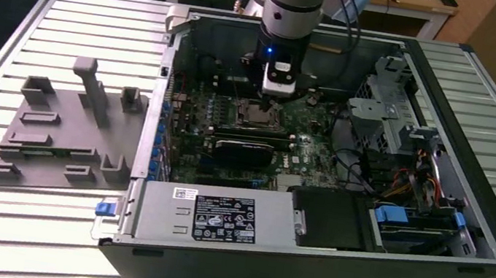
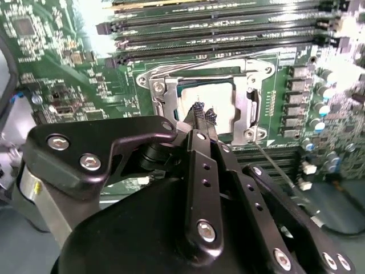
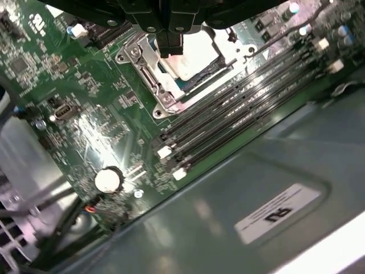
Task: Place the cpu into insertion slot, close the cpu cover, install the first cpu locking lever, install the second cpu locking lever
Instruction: 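Close the cpu cover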
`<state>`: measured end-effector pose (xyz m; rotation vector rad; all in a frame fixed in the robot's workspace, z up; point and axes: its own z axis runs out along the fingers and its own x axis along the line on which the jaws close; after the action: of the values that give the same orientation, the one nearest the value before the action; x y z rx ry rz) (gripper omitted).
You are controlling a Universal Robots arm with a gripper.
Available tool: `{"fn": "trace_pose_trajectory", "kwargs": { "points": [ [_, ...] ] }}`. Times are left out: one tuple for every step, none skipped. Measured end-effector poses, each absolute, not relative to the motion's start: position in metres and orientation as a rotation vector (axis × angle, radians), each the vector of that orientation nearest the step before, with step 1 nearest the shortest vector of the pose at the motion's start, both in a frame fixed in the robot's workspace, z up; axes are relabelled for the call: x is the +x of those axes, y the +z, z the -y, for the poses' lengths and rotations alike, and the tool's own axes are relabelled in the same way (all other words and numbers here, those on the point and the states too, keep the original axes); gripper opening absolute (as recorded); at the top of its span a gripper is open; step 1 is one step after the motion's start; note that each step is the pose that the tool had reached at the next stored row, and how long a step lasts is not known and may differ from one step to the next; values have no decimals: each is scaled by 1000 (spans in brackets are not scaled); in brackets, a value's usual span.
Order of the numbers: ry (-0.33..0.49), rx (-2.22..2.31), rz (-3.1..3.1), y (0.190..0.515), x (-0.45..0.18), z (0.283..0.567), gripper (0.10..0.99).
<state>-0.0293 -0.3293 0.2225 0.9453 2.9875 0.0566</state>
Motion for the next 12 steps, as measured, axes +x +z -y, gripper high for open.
{"fn": "trace_pose_trajectory", "kwargs": {
  "points": [
    [57, 918, -2996, 222, -29, 329, 102],
    [57, 891, -3005, 222, -29, 329, 102],
    [57, 864, -3013, 222, -29, 329, 102],
    [57, 837, -3021, 222, -29, 329, 102],
    [57, 810, -3029, 222, -29, 329, 102],
    [57, 782, -3036, 222, -29, 329, 102],
    [57, 755, -3043, 222, -29, 329, 102],
    [57, 725, -3051, 221, -29, 329, 102],
    [57, 698, -3058, 221, -29, 329, 102],
    [57, 670, -3064, 221, -29, 329, 102],
    [58, 643, -3069, 221, -29, 329, 102],
    [59, 616, -3072, 221, -29, 329, 102]
  ]
}}
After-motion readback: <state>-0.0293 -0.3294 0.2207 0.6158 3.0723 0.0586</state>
